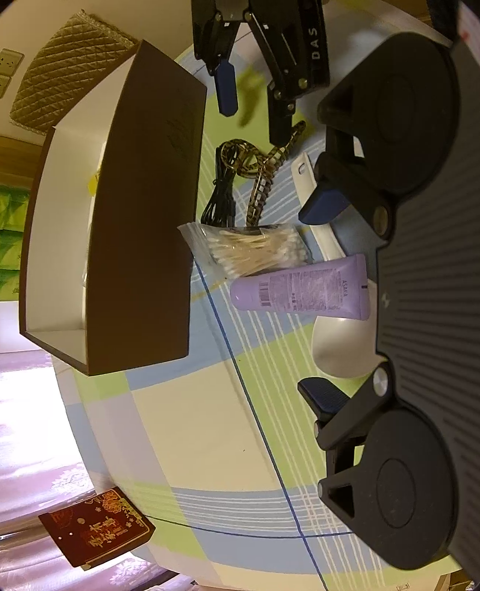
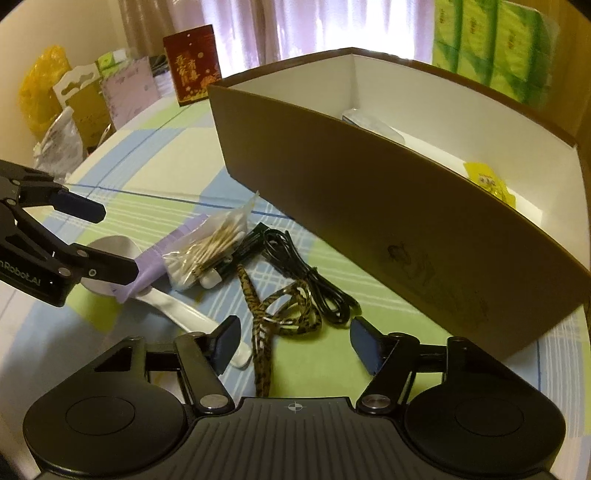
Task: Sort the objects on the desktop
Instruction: 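Grasp the leopard-print hair clip with right tool while left tool grasps the purple tube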
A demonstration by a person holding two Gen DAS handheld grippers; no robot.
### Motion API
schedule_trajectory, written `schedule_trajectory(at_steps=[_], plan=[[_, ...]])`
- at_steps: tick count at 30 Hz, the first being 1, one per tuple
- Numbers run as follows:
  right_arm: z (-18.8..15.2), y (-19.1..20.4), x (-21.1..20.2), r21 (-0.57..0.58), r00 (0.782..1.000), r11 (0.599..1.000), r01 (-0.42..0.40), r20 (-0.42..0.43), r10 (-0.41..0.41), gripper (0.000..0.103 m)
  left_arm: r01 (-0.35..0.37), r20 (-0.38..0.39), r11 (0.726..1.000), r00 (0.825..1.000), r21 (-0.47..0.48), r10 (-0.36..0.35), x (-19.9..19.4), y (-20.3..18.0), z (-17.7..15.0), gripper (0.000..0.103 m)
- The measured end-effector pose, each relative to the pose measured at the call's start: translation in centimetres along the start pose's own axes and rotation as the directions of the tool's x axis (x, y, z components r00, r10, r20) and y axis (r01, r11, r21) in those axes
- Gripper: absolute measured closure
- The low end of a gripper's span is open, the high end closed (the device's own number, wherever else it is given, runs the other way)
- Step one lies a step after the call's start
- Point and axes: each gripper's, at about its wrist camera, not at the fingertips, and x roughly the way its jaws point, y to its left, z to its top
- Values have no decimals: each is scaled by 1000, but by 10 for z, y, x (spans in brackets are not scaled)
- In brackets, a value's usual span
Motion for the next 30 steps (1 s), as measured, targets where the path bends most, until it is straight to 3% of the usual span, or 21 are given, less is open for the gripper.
schedule_trajectory(at_steps=[9, 11, 15, 21, 30], plan=[[2, 9, 20, -116, 1000, 993, 1, 6, 0, 57, 3, -22, 1000, 1000, -14, -4, 8, 8, 2, 16], [1, 13, 21, -156, 1000, 988, 2, 15, 0, 64, 4, -23, 1000, 1000, -15, -4, 9, 9, 2, 16], [-1, 16, 20, -177, 1000, 984, 11, 10, -10, 66, 5, -22, 1000, 1000, -14, -5, 8, 8, 2, 16], [-11, 12, 6, -143, 1000, 990, 6, -14, -8, 68, 12, -26, 1000, 1000, -16, -12, 9, 8, 3, 23], [-37, -17, -21, 27, 999, 999, 41, -35, -40, 68, -3, -20, 1000, 1000, 0, 3, 20, 14, 14, 26]])
